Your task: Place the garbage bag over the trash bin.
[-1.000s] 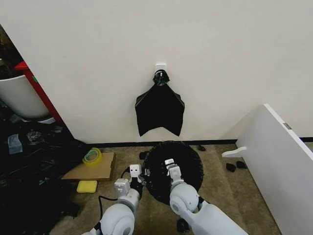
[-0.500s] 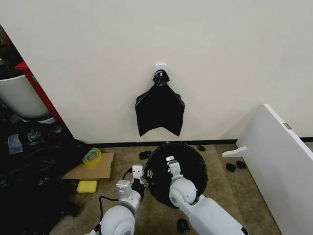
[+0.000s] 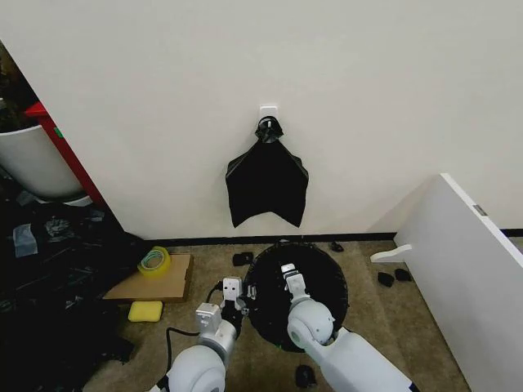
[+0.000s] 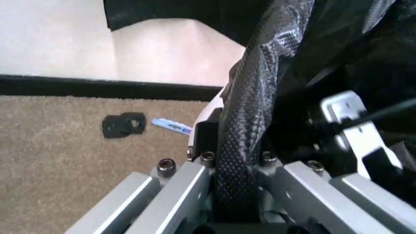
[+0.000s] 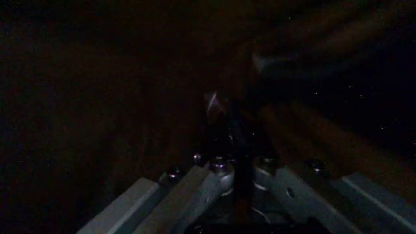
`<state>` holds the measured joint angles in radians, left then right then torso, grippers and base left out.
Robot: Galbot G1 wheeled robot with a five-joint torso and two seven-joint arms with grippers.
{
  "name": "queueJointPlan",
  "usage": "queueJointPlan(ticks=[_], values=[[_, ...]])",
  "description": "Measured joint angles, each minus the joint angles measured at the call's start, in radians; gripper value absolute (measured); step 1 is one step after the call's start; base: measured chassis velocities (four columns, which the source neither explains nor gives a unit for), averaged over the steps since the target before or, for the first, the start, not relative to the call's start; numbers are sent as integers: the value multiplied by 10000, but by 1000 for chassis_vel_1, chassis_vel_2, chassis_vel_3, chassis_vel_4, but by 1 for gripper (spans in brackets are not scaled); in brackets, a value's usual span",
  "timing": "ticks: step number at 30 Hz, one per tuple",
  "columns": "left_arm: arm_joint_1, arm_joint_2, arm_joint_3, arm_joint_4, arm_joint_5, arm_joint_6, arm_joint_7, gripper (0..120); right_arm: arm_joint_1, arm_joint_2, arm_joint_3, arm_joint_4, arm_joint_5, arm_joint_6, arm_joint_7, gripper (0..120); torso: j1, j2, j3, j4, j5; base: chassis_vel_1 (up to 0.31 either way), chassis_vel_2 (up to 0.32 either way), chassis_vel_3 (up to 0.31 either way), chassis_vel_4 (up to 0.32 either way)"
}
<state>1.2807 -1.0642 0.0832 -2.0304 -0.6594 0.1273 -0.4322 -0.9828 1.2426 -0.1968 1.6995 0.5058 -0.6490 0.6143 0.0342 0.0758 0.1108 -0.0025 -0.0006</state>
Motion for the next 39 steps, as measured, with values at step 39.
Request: queueJointPlan(ticks=[39], values=[[155,104,-127,-141,388,17,388,0,225,282,-311,-414,-270,292,-103,0,0,0,0,1,0,0,0,0,0]])
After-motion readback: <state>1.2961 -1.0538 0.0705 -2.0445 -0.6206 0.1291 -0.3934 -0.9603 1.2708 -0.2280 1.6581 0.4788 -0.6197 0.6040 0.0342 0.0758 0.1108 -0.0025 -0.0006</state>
